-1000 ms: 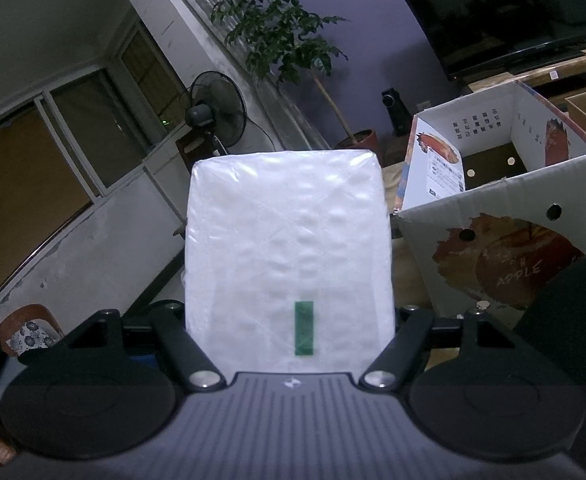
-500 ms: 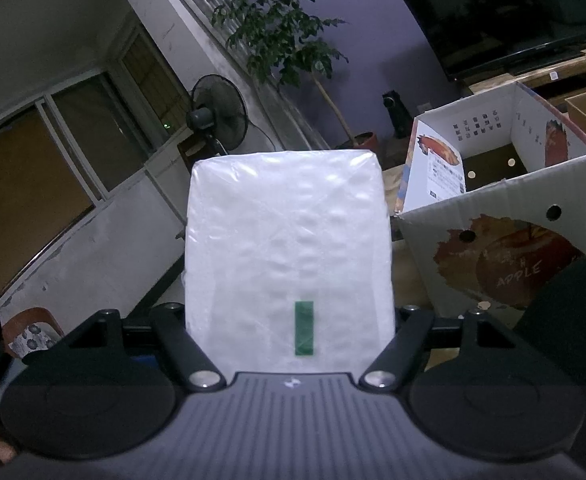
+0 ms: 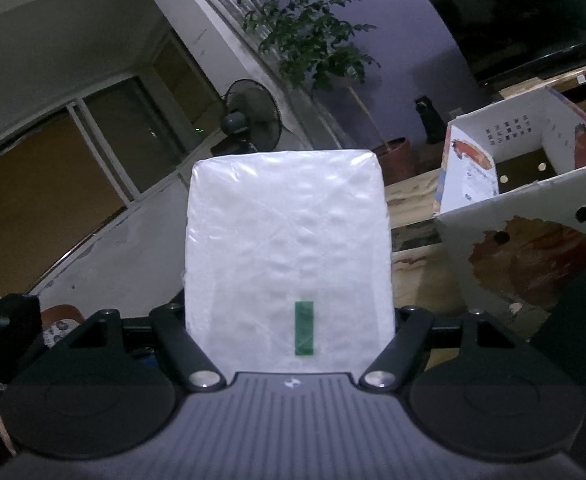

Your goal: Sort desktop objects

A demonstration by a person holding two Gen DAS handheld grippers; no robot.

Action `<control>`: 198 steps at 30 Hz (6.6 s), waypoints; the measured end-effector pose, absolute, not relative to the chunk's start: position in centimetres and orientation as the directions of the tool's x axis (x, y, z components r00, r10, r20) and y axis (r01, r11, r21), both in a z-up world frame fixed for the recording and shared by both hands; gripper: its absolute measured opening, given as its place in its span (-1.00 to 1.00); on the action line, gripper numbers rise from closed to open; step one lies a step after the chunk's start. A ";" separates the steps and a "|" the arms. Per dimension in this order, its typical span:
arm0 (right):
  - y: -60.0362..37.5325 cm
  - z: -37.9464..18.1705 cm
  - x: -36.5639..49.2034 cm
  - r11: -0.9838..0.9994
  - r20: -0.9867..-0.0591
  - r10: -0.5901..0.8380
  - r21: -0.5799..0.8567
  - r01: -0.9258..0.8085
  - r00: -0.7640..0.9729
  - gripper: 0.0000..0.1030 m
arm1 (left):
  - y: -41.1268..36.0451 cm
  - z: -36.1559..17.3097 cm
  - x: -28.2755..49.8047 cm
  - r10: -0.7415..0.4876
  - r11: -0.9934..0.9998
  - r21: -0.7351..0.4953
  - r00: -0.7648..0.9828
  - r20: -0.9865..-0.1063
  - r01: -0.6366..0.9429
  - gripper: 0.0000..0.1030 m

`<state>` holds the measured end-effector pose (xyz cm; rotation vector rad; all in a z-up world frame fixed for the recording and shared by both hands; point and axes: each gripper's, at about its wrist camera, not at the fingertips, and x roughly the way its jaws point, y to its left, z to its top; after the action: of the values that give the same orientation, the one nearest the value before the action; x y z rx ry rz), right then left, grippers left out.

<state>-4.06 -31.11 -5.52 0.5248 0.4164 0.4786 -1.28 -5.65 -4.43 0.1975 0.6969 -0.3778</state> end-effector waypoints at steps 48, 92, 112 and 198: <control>-32.1 -5.6 -5.0 0.698 -0.174 0.540 0.640 -0.322 0.824 0.46 | -5.2 -5.1 -0.9 -0.272 0.911 0.056 0.696 -0.664 0.409 0.24; -33.5 -6.8 -4.3 0.689 -0.202 0.478 0.690 -0.222 0.855 0.46 | -4.9 -5.8 -0.8 -0.266 0.912 0.060 0.698 -0.665 0.405 0.26; -32.0 -6.2 -4.4 0.713 -0.231 0.509 0.653 -0.256 0.829 0.46 | -3.4 -6.9 0.1 -0.253 0.927 0.031 0.687 -0.681 0.373 0.26; -29.4 -4.7 -5.1 0.732 -0.257 0.549 0.607 -0.309 0.795 0.46 | -2.8 -7.3 0.6 -0.246 0.932 0.033 0.695 -0.675 0.361 0.26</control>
<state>-5.13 -29.43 -4.65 0.5762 0.4442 0.4896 0.63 -2.79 -7.28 0.1676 0.7272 -0.3401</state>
